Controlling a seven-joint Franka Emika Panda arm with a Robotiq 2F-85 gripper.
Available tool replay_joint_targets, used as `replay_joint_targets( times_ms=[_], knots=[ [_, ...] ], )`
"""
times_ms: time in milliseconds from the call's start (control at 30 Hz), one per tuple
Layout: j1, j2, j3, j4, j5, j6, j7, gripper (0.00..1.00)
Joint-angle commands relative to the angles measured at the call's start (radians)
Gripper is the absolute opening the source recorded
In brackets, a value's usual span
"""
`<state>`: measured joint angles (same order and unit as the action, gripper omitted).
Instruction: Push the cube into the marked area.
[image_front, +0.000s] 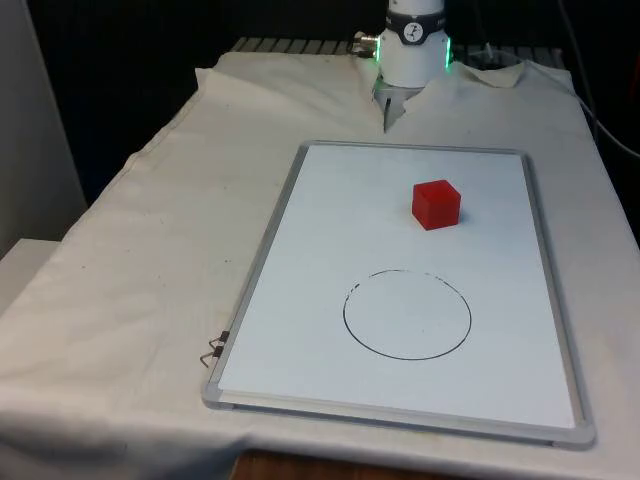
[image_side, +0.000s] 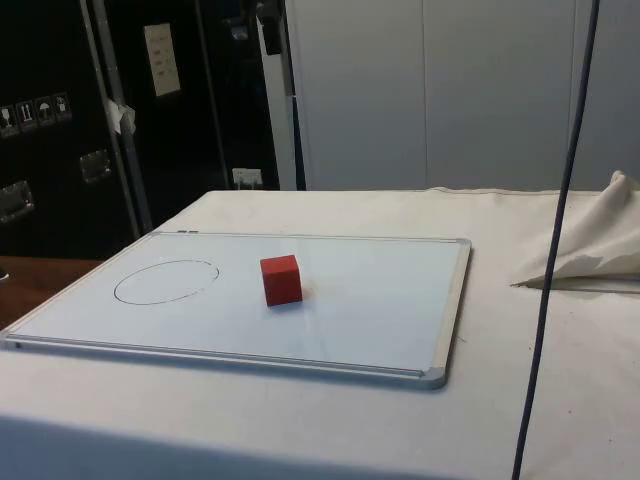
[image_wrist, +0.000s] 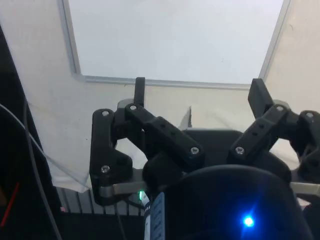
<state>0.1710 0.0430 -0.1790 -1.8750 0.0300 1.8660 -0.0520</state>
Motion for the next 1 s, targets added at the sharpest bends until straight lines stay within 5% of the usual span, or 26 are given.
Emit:
replay_joint_targets(
  times_ms=[0, 600, 967],
  knots=[
    [0.000, 0.000, 0.000, 0.000, 0.000, 0.000, 0.000, 0.98],
    [0.000, 0.000, 0.000, -0.003, 0.000, 0.000, 0.000, 0.04],
    [0.001, -0.026, 0.001, -0.143, 0.007, 0.128, -0.004, 0.00]
  ],
)
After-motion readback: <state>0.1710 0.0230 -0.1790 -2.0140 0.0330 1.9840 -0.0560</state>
